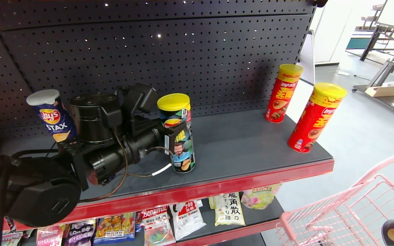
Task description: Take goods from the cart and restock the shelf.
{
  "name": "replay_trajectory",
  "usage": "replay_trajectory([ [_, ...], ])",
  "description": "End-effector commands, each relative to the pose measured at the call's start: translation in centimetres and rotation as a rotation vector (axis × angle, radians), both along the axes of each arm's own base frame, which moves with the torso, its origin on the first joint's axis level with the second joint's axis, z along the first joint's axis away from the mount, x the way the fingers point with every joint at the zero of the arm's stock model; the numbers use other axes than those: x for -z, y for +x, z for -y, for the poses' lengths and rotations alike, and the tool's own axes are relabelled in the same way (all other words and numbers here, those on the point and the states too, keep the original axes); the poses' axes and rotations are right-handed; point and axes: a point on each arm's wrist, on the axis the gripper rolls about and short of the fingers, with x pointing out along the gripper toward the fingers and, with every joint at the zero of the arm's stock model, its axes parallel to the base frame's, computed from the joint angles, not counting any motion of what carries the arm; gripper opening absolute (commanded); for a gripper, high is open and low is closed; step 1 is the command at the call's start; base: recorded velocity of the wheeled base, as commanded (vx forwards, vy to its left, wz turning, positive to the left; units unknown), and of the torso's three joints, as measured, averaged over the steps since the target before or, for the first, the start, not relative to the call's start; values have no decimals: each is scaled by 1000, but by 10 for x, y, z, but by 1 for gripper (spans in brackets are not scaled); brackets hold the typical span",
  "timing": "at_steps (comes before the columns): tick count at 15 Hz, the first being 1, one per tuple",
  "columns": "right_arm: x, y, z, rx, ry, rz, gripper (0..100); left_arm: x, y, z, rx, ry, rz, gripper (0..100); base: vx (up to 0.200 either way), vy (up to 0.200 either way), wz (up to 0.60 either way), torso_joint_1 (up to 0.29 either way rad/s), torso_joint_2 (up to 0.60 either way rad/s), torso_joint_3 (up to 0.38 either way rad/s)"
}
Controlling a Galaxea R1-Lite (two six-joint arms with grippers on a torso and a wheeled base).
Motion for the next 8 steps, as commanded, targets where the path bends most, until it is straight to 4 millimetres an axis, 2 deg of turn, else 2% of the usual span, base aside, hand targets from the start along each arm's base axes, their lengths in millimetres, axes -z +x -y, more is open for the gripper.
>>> replay_trajectory([
  [1, 0, 0, 0, 0, 0, 1, 0, 3, 0, 2, 3, 5, -7, 0, 0, 0, 0, 0, 0, 0],
  [8, -1, 0, 0, 0, 1, 4, 0, 9, -5, 3, -19, 20, -22, 0, 0, 0, 0, 0, 0, 0],
])
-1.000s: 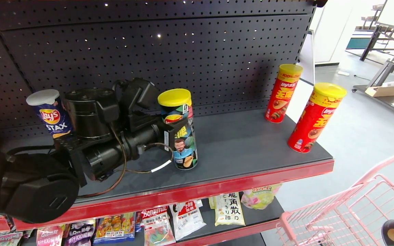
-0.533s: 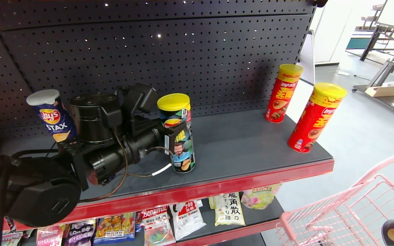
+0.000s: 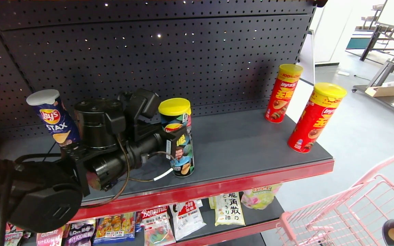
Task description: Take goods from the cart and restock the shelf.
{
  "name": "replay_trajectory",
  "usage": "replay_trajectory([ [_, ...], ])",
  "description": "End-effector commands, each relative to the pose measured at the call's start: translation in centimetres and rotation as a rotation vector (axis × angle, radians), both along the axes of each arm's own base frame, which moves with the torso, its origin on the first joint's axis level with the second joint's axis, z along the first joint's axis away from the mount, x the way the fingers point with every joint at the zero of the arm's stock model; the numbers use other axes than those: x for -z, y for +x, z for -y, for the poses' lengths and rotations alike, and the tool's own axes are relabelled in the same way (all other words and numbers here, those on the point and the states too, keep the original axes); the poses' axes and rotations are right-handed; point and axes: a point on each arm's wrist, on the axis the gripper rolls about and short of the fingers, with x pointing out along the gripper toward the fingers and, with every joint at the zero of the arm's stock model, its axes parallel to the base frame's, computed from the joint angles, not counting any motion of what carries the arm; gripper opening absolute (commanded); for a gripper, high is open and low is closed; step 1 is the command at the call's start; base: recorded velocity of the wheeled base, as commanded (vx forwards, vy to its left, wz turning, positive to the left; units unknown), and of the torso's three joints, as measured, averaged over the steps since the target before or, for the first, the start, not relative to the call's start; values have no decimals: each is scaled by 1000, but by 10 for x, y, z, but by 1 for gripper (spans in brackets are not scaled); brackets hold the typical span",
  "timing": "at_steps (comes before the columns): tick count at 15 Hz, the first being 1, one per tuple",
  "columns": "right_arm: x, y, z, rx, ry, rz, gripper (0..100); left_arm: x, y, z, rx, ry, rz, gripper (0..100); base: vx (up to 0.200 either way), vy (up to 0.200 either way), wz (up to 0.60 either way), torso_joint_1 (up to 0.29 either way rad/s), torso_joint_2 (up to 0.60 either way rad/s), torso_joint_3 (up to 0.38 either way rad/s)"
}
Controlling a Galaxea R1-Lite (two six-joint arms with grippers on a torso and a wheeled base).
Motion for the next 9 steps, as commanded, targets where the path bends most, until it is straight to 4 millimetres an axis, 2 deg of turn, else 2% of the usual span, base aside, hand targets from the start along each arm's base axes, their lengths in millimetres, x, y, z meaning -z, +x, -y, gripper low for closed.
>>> replay_trajectory([
  [1, 0, 0, 0, -1, -1, 0, 0, 1, -2, 0, 4, 1, -4, 0, 0, 0, 0, 0, 0, 0],
  [9, 1, -1, 0, -1, 1, 1, 0, -3, -11, -1, 23, -8, 2, 0, 0, 0, 0, 0, 0, 0],
])
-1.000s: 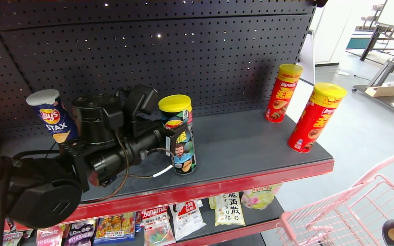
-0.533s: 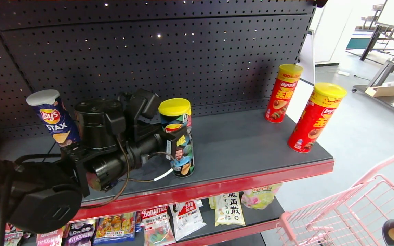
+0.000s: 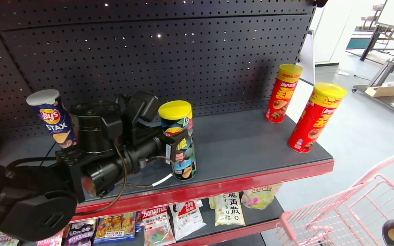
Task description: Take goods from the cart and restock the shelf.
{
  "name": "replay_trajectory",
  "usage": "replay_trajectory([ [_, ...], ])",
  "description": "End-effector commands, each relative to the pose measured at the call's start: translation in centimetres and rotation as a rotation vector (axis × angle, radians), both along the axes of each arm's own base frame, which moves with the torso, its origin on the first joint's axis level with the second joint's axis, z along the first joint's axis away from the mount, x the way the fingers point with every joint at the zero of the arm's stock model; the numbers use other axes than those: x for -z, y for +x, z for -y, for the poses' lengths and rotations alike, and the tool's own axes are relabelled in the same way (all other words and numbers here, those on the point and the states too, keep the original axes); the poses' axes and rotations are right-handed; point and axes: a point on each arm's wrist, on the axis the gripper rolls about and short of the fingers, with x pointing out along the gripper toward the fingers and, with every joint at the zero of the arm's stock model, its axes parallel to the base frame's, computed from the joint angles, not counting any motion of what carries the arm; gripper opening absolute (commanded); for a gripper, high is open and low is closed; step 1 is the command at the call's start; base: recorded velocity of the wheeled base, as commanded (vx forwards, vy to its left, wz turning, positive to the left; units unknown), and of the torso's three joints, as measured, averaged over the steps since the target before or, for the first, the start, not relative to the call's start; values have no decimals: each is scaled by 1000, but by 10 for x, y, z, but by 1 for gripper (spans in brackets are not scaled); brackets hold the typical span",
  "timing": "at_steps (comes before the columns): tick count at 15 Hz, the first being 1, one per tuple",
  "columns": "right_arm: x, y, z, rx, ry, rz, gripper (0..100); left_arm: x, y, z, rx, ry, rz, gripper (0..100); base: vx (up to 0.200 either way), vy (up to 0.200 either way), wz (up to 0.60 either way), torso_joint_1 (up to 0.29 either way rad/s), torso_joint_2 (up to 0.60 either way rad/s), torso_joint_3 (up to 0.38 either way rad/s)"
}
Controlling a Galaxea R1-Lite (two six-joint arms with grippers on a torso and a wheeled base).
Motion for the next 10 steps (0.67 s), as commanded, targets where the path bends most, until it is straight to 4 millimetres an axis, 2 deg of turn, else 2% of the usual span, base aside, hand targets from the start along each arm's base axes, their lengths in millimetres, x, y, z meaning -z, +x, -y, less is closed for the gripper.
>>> replay_trajectory([
  [1, 0, 0, 0, -1, 0, 1, 0, -4, -3, -2, 0, -9, 11, 0, 0, 0, 0, 0, 0, 0],
  [7, 0, -1, 0, -1, 0, 4, 0, 8, -15, -10, 5, 23, -27, 0, 0, 0, 0, 0, 0, 0],
  [10, 0, 0, 0, -1, -1, 2, 0, 4, -16, -11, 3, 15, -15, 0, 0, 0, 0, 0, 0, 0],
])
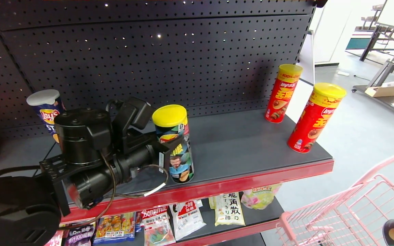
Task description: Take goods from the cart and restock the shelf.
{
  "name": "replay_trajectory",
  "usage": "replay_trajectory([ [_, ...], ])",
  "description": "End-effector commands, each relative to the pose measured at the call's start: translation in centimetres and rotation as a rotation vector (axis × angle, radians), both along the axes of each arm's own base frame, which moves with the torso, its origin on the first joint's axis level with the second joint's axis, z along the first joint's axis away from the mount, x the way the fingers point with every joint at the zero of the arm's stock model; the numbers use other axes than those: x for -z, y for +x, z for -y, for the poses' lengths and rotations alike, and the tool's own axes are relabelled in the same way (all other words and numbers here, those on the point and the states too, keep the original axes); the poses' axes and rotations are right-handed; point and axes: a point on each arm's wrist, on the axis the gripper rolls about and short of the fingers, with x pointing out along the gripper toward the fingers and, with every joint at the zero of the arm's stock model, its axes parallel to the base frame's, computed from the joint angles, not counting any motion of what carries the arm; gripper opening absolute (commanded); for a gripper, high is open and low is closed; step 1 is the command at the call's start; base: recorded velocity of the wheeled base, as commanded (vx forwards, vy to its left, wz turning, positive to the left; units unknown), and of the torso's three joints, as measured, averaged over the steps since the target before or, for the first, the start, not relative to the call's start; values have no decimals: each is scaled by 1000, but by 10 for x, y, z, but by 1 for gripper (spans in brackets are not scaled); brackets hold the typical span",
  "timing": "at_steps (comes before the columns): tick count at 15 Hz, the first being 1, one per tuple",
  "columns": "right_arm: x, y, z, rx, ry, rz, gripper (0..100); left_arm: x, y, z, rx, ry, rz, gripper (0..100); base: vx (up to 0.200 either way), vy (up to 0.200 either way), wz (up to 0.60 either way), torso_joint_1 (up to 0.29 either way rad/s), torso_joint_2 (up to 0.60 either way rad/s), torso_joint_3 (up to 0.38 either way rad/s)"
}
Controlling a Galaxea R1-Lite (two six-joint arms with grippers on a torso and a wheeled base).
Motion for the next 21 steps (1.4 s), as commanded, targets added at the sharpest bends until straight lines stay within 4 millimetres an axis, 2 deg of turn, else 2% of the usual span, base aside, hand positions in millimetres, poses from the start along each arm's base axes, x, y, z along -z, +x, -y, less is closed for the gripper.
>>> replay_trajectory([
  [1, 0, 0, 0, -1, -2, -1, 0, -1, -1, -1, 0, -1, 2, 0, 0, 0, 0, 0, 0, 0],
  [4, 0, 0, 0, -1, -1, 0, 0, 0, -1, -1, -1, 0, -1, 0, 0, 0, 0, 0, 0, 0],
  [5, 0, 0, 0, -1, -1, 0, 0, 0, -1, 0, 0, 1, -1, 100, 0, 0, 0, 0, 0, 0],
  [11, 0, 0, 0, -1, -1, 0, 0, -2, -3, 0, -2, 1, 5, 100, 0, 0, 0, 0, 0, 0],
  [15, 1, 0, 0, -1, -2, -3, 0, -17, -12, -7, 8, -33, 41, 100, 0, 0, 0, 0, 0, 0],
  [20, 2, 1, 0, -2, -5, -13, 0, -36, -23, -27, 37, -30, 40, 100, 0, 0, 0, 0, 0, 0],
  [21, 2, 2, -1, -2, -6, -15, 0, -41, -25, -36, 40, -13, 41, 100, 0, 0, 0, 0, 0, 0],
])
